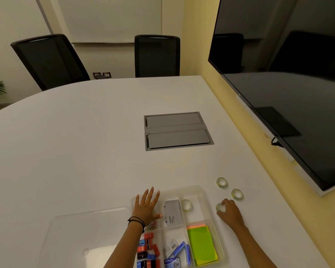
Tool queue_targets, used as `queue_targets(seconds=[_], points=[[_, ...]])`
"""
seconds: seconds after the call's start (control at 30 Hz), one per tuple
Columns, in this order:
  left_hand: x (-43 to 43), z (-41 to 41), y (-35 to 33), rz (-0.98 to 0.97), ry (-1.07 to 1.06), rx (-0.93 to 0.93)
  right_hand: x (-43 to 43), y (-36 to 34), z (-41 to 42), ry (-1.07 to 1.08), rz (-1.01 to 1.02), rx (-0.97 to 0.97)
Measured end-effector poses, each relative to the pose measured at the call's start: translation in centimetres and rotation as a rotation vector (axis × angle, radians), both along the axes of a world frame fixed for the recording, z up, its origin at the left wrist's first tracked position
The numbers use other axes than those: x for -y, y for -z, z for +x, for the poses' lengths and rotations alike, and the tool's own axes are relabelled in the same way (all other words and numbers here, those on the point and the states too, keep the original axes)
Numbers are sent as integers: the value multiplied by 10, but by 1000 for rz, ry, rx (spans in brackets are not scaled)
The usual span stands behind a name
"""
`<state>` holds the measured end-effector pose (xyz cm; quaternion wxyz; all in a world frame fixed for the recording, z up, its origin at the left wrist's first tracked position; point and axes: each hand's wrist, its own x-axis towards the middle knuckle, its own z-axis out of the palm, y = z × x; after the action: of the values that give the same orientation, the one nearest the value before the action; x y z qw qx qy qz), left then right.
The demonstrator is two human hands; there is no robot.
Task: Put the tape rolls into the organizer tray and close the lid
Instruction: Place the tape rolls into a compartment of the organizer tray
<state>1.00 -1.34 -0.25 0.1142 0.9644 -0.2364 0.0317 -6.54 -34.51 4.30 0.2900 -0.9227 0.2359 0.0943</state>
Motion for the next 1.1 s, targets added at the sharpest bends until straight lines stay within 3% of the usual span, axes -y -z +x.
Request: queue_targets(seconds=[0.1, 0.33, 0.57, 0.9, 1.1], points=[[0, 0, 1, -11, 2, 11, -7, -13, 16, 108, 49, 97], [0, -1, 1, -6, -5, 4, -16, -12, 29, -105, -51, 44], [2, 0, 1, -27, -5, 18, -21, 4, 30, -377, -141, -160], [0, -1, 2, 17, -6, 41, -10, 22, 15, -299, -344, 21], [0, 0, 5, 1, 6, 46, 0, 37, -4, -233, -248, 13]])
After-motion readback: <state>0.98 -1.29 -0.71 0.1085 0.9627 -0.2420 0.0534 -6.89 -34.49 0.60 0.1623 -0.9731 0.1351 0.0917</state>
